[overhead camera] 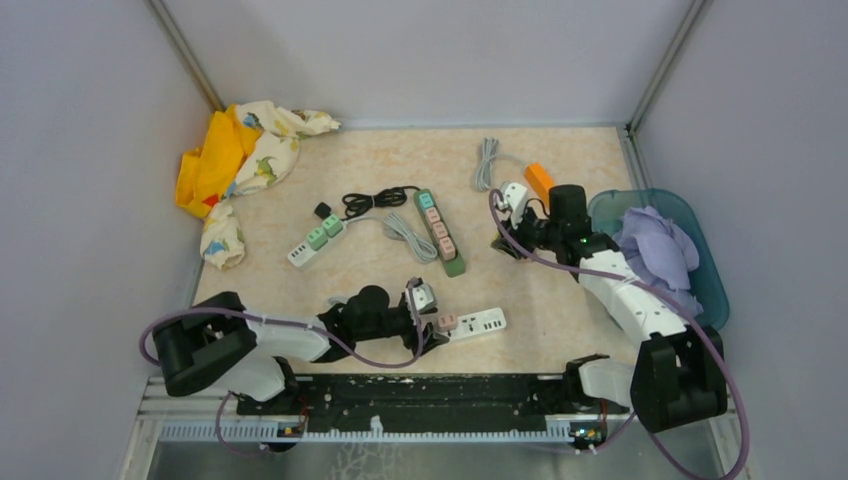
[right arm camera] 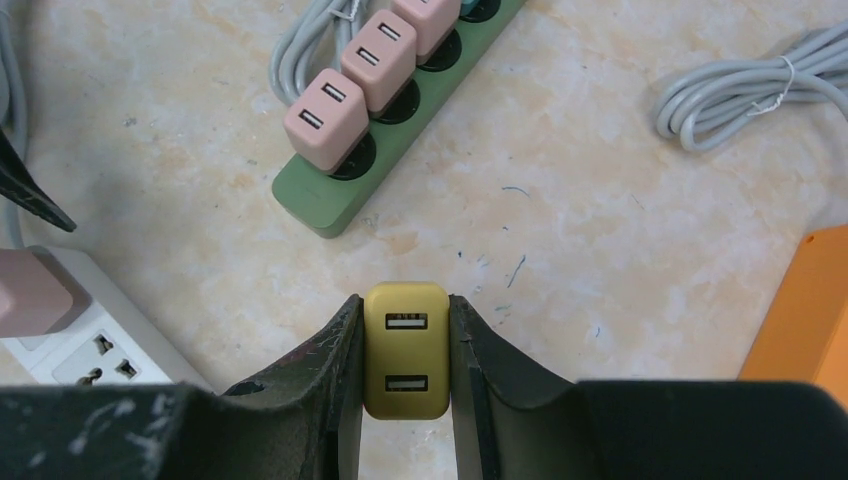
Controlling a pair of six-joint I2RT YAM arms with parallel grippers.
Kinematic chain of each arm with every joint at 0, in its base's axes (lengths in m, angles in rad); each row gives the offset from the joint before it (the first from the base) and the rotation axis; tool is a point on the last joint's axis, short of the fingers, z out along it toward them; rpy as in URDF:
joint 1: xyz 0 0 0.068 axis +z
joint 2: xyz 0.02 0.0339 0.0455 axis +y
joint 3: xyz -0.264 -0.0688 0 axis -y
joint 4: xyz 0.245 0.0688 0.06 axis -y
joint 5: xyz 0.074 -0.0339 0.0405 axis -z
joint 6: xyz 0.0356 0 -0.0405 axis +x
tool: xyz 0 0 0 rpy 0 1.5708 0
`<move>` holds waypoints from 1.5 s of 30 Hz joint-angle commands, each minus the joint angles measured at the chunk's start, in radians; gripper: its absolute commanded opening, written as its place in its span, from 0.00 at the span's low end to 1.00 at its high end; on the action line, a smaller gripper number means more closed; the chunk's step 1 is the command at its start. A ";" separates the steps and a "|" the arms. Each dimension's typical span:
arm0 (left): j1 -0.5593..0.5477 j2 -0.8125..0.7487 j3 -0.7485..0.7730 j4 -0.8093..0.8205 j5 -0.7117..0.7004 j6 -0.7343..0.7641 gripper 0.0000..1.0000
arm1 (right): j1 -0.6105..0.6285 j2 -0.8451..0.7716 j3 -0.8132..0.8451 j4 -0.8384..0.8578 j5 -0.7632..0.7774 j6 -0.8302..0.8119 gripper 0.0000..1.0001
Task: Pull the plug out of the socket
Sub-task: Place the plug at the center of the board.
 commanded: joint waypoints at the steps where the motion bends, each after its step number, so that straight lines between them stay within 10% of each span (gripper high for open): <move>1: 0.000 -0.067 0.023 -0.060 -0.008 -0.029 0.81 | -0.015 -0.013 0.001 0.063 0.029 0.020 0.00; 24: 0.147 -0.325 0.078 -0.241 0.118 -0.371 1.00 | -0.078 0.111 -0.025 0.182 0.368 0.149 0.03; 34: 0.194 -0.443 0.353 -0.580 -0.113 -0.639 1.00 | -0.084 0.224 -0.043 0.319 0.746 0.227 0.14; 45: 0.193 -0.315 0.965 -1.126 -0.423 -0.878 0.99 | -0.092 0.250 -0.021 0.275 0.699 0.233 0.64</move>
